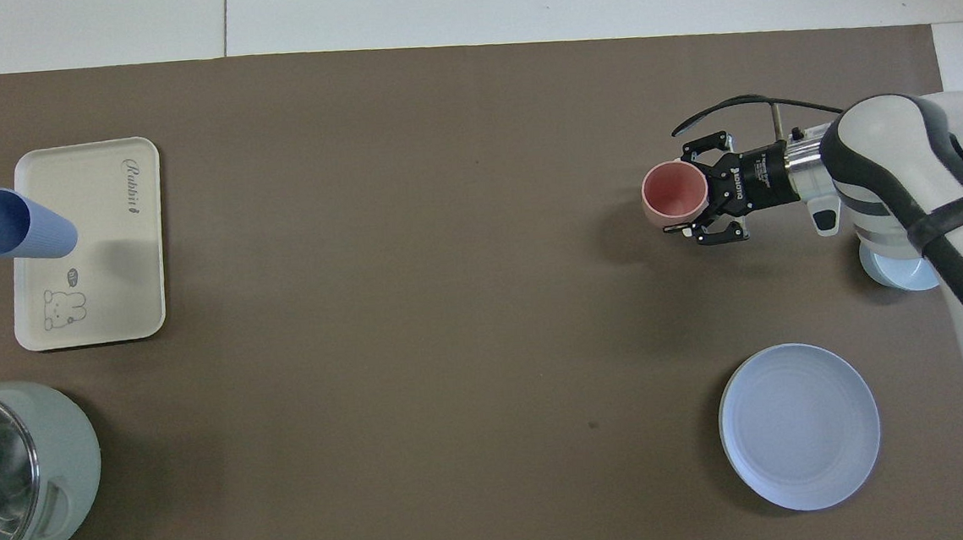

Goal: Place cup on tray
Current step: 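Set the cup upright on the tray with the left gripper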

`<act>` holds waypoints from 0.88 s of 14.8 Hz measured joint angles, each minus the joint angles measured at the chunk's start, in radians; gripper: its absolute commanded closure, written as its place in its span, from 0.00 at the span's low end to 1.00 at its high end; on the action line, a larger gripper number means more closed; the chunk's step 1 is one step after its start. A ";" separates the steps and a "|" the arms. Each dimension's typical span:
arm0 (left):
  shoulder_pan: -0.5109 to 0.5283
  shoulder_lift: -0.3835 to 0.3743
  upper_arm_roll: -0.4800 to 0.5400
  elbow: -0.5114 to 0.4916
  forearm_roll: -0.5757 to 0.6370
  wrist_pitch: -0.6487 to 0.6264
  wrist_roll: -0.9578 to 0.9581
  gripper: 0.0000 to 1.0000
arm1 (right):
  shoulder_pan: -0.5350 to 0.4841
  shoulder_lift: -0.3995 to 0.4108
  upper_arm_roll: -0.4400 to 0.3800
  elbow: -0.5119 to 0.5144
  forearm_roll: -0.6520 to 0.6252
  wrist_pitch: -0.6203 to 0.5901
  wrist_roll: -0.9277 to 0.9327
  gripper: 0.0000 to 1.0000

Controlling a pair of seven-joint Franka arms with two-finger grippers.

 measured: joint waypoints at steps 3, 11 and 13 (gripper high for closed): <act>0.002 0.040 -0.007 -0.036 0.000 0.065 0.021 0.34 | -0.070 0.019 -0.001 0.019 0.000 -0.037 -0.022 1.00; -0.012 0.004 -0.024 0.034 0.004 -0.092 0.042 0.00 | -0.133 0.036 -0.002 -0.004 -0.010 -0.062 -0.141 1.00; -0.023 -0.052 -0.032 0.107 0.050 -0.254 0.048 0.00 | -0.139 0.037 -0.002 -0.022 -0.010 -0.066 -0.169 1.00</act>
